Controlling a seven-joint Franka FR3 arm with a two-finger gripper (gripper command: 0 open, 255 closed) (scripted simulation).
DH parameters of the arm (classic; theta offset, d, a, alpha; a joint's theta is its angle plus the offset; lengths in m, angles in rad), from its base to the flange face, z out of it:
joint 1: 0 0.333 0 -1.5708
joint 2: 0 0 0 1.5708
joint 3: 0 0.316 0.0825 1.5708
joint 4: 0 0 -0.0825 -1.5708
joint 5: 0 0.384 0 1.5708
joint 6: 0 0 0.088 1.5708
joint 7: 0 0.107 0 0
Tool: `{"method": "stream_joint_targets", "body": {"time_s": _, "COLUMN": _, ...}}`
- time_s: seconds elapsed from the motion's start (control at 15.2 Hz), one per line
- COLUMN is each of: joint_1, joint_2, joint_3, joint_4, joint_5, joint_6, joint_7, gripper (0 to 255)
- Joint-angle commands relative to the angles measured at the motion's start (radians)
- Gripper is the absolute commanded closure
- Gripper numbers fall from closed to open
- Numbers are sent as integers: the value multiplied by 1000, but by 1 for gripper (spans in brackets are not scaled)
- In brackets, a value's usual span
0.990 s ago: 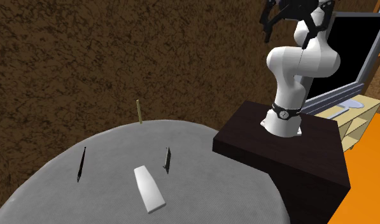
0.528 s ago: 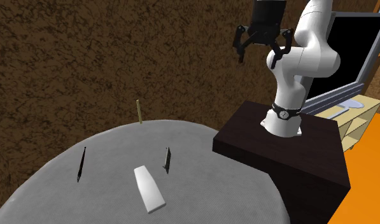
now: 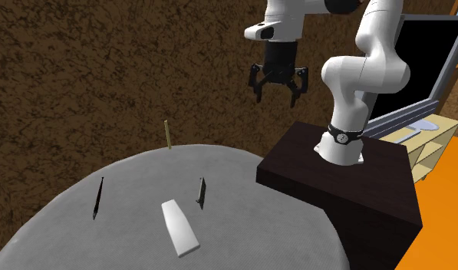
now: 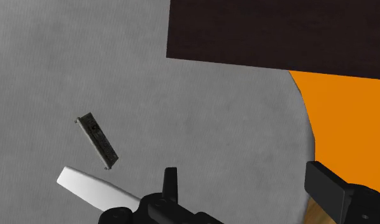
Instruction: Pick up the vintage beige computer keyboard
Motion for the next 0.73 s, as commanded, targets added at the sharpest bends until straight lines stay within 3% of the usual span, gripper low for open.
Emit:
{"method": "stream_joint_targets", "body": {"time_s": 0.0, "joint_1": 9, "joint_2": 54, "joint_3": -53, "joint_4": -7, "joint_5": -4, "joint_6": 67, "joint_7": -66, "gripper": 0}}
{"method": "stream_joint_targets", "body": {"time_s": 0.4, "joint_1": 66, "joint_2": 275, "joint_3": -231, "joint_4": 27, "joint_5": 52, "joint_6": 254, "joint_7": -306, "gripper": 0}}
{"method": "stream_joint_targets", "body": {"time_s": 0.66, "joint_1": 133, "joint_2": 470, "joint_3": -348, "joint_4": 83, "joint_5": 198, "joint_6": 361, "joint_7": -527, "gripper": 0}}
